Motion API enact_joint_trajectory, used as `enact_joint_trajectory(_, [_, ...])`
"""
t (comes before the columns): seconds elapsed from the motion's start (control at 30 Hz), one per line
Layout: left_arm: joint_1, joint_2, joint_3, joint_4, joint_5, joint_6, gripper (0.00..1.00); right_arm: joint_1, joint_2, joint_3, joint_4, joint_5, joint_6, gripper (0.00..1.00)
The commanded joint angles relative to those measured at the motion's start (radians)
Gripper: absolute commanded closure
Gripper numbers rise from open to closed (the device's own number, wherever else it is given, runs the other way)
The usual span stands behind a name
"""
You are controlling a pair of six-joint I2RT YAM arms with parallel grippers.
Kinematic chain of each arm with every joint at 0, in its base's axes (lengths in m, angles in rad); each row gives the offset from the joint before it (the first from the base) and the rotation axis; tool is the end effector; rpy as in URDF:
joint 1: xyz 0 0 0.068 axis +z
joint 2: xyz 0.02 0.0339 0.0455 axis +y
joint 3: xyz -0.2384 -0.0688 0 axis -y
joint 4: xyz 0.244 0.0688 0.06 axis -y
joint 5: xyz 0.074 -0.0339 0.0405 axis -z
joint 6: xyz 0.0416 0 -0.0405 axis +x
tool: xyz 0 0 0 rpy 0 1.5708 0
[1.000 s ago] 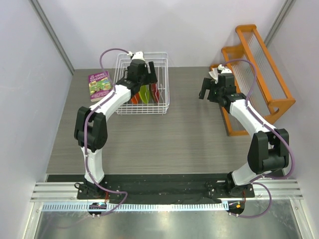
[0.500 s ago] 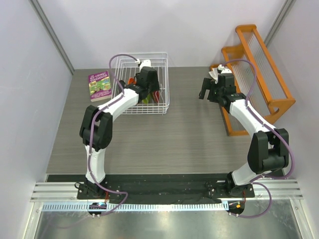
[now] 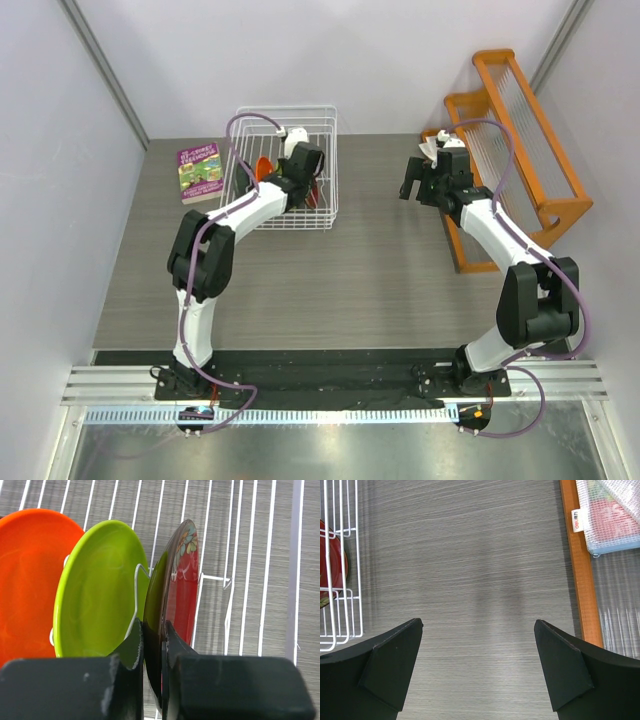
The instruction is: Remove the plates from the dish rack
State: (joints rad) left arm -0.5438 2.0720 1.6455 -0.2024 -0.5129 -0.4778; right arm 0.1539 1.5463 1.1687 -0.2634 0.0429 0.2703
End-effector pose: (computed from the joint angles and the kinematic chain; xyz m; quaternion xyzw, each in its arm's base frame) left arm 0.4133 -0.2260 0.2114 -0.0866 0.8653 -0.0174 0.4934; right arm 0.3518 0.0528 0.2485 0.0616 0.8916 0.0756 0.4422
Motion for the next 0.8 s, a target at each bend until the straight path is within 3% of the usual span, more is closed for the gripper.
enact_joint_trajectory(0.0, [-0.007,0.004,0.014,0.001,-0.027,-0.004,1.00,0.001,0.012,0.013,0.012,0.015,-0.008,0.00])
enact_joint_trajectory(0.13, [-0.019,-0.024,0.017,-0.002,-0.062,0.019,1.00,0.001,0.026,0.022,0.000,0.011,-0.005,0.00])
enact_joint_trajectory(0.5, [-0.062,-0.073,0.161,-0.055,-0.321,0.186,1.00,0.001,-0.005,0.014,-0.020,-0.001,-0.005,0.00])
enact_joint_trajectory(0.77, [-0.081,-0.185,0.145,-0.114,-0.343,0.203,1.00,-0.001,-0.063,-0.003,-0.033,-0.028,-0.013,0.00])
